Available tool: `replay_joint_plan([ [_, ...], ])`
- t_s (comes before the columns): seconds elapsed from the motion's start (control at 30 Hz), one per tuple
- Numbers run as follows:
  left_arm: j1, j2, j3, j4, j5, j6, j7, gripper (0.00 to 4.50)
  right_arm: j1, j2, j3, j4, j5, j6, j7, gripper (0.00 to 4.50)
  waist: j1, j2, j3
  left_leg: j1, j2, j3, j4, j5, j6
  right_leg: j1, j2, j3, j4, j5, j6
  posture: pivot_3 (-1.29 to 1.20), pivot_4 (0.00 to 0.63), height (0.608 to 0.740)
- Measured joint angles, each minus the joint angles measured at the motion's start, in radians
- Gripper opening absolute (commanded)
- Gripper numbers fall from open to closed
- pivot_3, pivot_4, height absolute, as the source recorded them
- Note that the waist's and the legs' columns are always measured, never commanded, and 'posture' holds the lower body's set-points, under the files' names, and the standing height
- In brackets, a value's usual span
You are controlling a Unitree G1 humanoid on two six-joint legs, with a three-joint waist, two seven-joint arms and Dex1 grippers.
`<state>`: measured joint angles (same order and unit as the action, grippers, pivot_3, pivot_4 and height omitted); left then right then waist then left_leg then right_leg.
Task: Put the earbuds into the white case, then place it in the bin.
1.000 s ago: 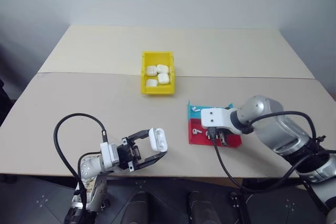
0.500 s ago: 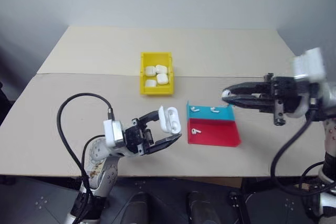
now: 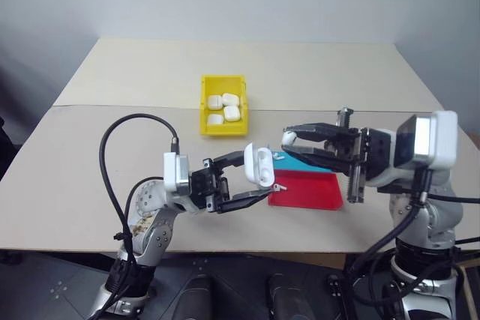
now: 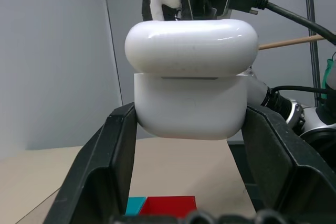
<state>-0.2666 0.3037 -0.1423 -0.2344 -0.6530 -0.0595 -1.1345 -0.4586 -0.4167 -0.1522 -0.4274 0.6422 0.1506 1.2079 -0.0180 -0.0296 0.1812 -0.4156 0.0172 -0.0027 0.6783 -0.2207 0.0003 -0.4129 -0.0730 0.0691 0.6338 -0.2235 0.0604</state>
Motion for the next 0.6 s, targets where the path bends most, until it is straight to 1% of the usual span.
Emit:
replay_joint_plan([
  [0.17, 0.000, 0.000, 0.001, -0.025, -0.001, 0.006, -0.001, 2.72, 0.000, 0.000, 0.062, 0.057, -0.014, -0.059, 0.021, 0.62, 0.000, 0.000, 0.000, 0.001, 0.000, 0.000, 0.000, 0.000, 0.000, 0.001, 0.000, 0.000, 0.000, 0.000, 0.000, 0.00, 0.150, 0.740],
  [0.37, 0.005, 0.007, 0.002, -0.028, 0.001, 0.014, -0.003, 2.72, -0.002, -0.001, 0.101, 0.079, -0.015, -0.099, 0.020, 0.62, 0.000, 0.000, 0.000, 0.002, 0.000, 0.000, 0.000, 0.000, 0.000, 0.002, 0.000, 0.000, 0.000, 0.000, 0.000, 0.00, 0.150, 0.740],
  [0.6, 0.008, 0.004, 0.002, -0.033, 0.005, 0.014, 0.010, 2.72, -0.002, -0.006, 0.109, 0.084, -0.016, -0.102, 0.021, 0.62, 0.002, 0.000, 0.000, 0.002, 0.000, 0.000, 0.000, 0.000, 0.000, 0.002, 0.000, 0.000, -0.001, 0.000, 0.000, 0.00, 0.150, 0.740],
])
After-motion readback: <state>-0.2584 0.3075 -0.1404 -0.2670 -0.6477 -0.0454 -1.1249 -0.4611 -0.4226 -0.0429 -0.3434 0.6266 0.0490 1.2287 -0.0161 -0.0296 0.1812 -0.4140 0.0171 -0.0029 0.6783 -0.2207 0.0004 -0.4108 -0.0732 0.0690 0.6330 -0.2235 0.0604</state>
